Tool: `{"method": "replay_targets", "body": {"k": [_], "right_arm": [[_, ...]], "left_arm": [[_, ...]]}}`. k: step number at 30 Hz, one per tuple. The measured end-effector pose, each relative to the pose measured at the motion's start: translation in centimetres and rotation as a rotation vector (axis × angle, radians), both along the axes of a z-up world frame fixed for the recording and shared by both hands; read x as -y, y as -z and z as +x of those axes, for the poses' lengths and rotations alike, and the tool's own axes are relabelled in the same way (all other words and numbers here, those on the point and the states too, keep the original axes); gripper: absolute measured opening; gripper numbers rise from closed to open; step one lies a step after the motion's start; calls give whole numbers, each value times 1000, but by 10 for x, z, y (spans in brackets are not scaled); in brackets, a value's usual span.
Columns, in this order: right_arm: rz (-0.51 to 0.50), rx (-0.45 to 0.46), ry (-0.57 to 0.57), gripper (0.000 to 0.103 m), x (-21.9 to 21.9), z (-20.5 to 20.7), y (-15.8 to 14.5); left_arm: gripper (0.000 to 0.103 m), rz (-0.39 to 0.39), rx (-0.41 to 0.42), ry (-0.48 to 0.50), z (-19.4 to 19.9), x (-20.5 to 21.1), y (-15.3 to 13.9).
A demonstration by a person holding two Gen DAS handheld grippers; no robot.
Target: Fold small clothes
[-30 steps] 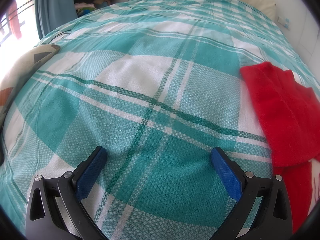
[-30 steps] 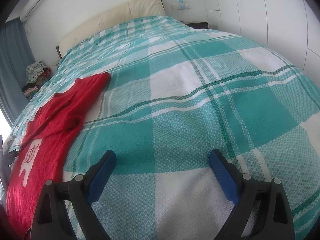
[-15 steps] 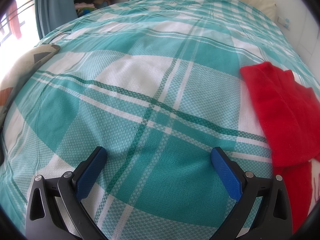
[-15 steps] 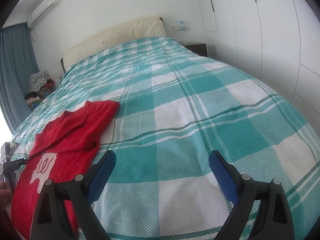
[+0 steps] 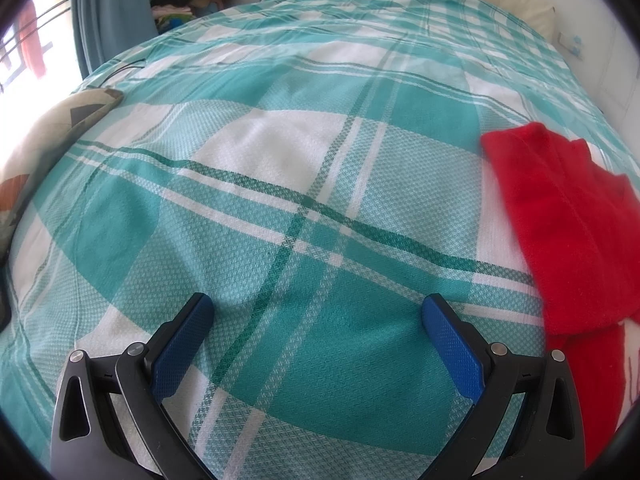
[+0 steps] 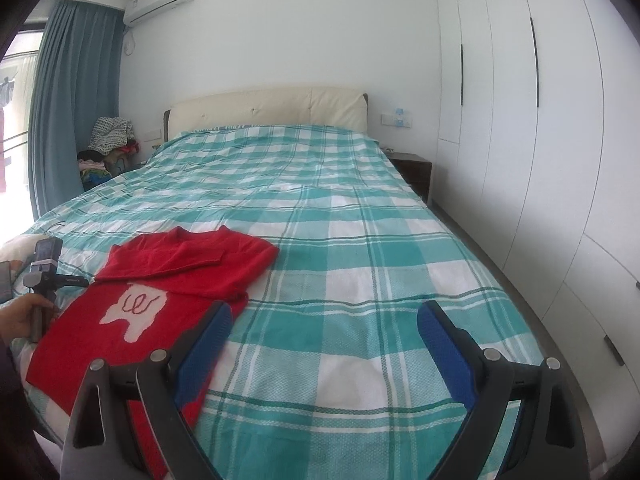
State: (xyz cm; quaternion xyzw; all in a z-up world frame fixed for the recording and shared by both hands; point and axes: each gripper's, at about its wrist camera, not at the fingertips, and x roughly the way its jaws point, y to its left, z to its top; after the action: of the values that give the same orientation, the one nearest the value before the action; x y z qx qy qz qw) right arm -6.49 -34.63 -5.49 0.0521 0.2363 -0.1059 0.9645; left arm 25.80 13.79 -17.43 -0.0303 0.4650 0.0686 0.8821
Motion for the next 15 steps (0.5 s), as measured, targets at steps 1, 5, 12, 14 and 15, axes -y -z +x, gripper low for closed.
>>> {"method": "replay_targets", "body": {"k": [1,5,12,14,15], "right_arm": [[19,-14,-16,93,-5,1,5],[26,-69,-94,93,-25,0,16],[126,-258,-319,93,-53,-5,40],[180,-312,-364,93,-63,-2,56],[201,-328,-380,93,-67,-1,63]], "left_arm": [[103,-16,-20,9,-1,-2,-3],[101,-69,-26,109,-40,7,-38],[102,-104,-37,409,-178,54,-79],[102,-129,-62,445,-204,66,-74],[102,-125,-73,446,-212,70,-71]]}}
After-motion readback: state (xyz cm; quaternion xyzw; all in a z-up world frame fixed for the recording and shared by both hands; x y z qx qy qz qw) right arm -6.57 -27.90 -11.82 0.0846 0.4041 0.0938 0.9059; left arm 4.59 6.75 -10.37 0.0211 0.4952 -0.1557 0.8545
